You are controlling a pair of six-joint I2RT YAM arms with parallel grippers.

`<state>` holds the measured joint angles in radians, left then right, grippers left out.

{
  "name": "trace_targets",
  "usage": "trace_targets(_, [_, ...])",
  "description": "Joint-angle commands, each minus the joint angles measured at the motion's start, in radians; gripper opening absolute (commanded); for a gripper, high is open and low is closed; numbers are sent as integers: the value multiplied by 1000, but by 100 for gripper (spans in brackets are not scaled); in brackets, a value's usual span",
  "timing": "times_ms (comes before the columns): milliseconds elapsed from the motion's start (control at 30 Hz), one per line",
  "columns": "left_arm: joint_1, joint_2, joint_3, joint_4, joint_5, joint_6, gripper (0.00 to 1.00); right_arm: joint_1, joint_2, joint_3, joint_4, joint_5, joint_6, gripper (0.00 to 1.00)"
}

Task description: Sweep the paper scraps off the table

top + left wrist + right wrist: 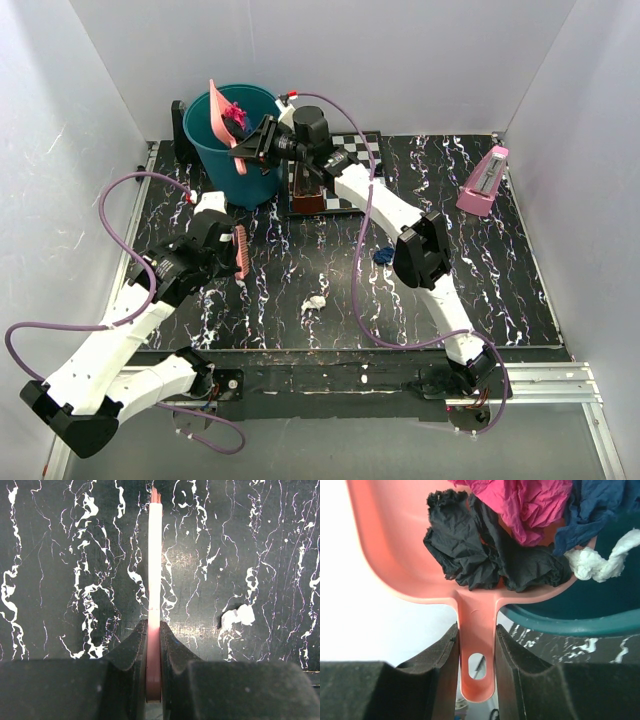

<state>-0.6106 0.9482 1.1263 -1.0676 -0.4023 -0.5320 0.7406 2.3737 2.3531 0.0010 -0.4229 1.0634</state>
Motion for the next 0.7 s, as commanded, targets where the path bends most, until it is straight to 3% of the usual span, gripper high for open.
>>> trace_targets(0, [6, -12, 18, 17, -9, -6, 0, -1, -100, -24, 160, -68, 176, 1])
trace_targets(167, [6, -31, 26, 1, -27, -14, 0, -18, -122, -165, 324, -83, 371, 1])
trace_targets(300, [8, -37, 27, -8, -32, -19, 0, -24, -68, -57, 333, -129, 441, 1])
trace_targets(500, [6, -48, 29, -14, -38, -23, 0, -33, -65, -41, 418, -137, 527, 1])
trace_targets(667, [8, -45, 35, -15, -41, -25, 0, -49, -88, -216, 555, -122, 644, 1])
